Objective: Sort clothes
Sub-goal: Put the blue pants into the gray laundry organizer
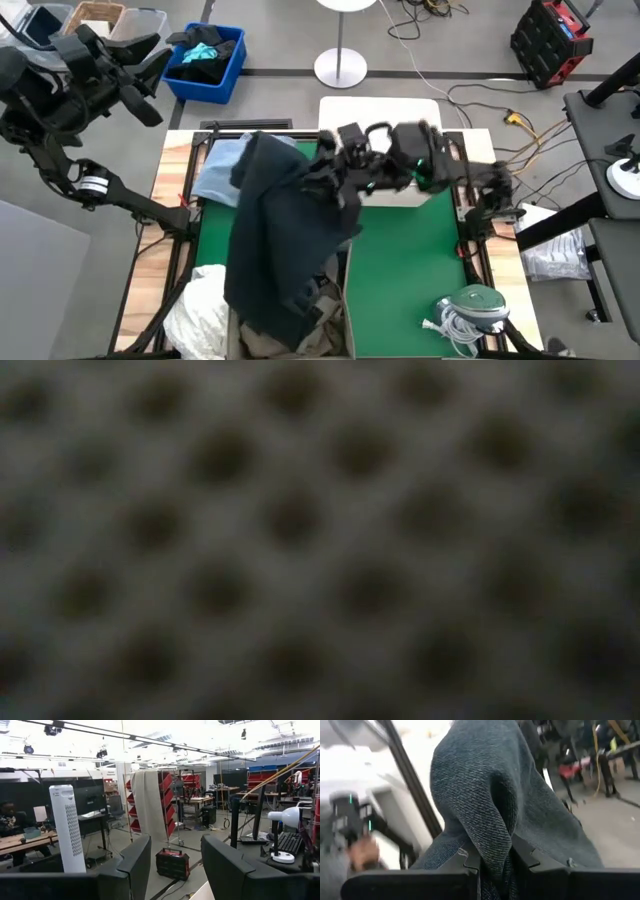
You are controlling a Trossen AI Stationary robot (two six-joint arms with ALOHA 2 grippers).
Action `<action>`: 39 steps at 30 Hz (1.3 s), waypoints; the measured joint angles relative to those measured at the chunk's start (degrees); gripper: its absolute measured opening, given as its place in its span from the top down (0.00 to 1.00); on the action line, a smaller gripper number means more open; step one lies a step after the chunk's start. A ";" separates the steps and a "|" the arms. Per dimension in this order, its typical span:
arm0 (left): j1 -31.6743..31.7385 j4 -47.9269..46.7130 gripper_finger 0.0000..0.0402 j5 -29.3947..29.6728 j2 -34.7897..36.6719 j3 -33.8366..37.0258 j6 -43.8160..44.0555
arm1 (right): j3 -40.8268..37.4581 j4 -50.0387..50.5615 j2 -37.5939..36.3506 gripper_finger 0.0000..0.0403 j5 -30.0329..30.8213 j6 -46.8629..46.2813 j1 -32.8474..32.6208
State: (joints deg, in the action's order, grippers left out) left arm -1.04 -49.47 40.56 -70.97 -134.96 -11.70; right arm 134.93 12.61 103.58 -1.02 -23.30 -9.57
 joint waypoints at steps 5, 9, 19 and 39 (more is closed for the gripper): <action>0.02 -2.17 0.62 0.01 0.92 -0.02 0.17 | 0.11 12.68 -2.80 0.91 -6.00 2.22 2.94; 0.02 -3.50 0.62 0.00 1.07 0.09 0.59 | 0.11 12.12 -1.28 0.91 -7.95 0.14 1.77; 0.02 -8.39 0.62 -0.07 0.26 0.13 1.70 | -0.11 -6.56 9.96 0.91 -28.05 -17.68 -4.08; 0.02 -16.76 0.62 -8.59 -0.07 0.11 4.78 | 0.13 38.12 8.32 0.91 -5.92 -6.33 -0.52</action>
State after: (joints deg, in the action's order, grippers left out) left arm -1.02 -66.23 31.97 -71.05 -134.85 -6.92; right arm 135.06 50.73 111.90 -6.94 -29.64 -10.09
